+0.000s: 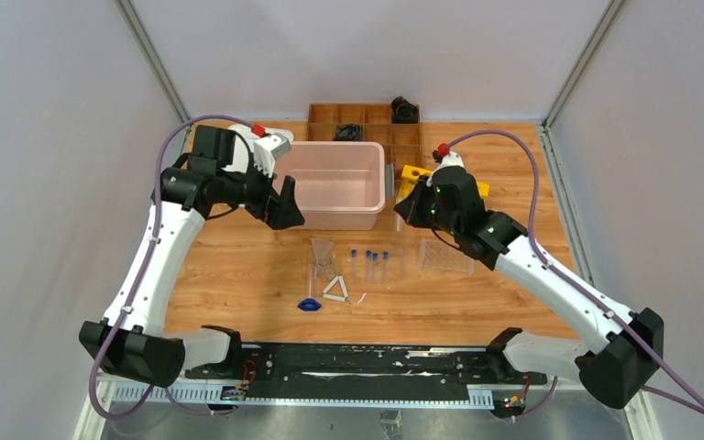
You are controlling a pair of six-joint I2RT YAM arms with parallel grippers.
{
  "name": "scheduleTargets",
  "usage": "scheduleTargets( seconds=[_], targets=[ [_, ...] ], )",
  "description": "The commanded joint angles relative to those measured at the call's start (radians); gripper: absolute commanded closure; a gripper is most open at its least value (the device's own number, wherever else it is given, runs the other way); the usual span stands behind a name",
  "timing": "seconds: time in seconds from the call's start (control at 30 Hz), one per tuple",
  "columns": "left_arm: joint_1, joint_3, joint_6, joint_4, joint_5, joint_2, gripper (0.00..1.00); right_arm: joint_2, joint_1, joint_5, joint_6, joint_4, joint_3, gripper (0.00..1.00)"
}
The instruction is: Organize the chemistry lab equipment
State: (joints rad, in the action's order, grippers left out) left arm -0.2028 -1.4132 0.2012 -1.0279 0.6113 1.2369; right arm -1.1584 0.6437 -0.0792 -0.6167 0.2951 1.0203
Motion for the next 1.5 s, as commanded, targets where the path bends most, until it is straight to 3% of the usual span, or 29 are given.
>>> scheduleTargets(
  seconds=[0.0, 0.27, 0.53, 0.77, 1.1, 1.37, 1.47],
  targets=[
    [0.002, 0.012, -0.027, 0.002, 0.169, -0.014, 0.05, 0.023, 0.103, 0.047, -0.049, -0.087, 0.043, 1.0],
    [0.002, -0.025, -0.161, 0.0, 0.371, 0.033, 0.08, -0.061, 0.314, -0.109, -0.057, -0.274, 0.142, 1.0],
    [0.002, -0.033, -0.175, 0.0, 0.421, 0.036, 0.17, -0.194, 0.406, -0.229, -0.12, -0.388, 0.256, 1.0],
    [0.002, -0.057, -0.178, 0.001, 0.41, 0.047, 0.23, -0.249, 0.432, -0.227, -0.115, -0.449, 0.3, 1.0],
    [0.002, -0.08, -0.191, 0.0, 0.412, 0.079, 0.55, -0.256, 0.442, -0.232, -0.111, -0.49, 0.291, 1.0],
    [0.002, -0.068, -0.197, 0.0, 0.421, 0.078, 0.66, -0.263, 0.453, -0.255, -0.083, -0.516, 0.297, 1.0],
    [0.002, -0.072, -0.195, 0.0, 0.418, 0.082, 0.74, -0.269, 0.455, -0.247, -0.08, -0.514, 0.299, 1.0]
  ],
)
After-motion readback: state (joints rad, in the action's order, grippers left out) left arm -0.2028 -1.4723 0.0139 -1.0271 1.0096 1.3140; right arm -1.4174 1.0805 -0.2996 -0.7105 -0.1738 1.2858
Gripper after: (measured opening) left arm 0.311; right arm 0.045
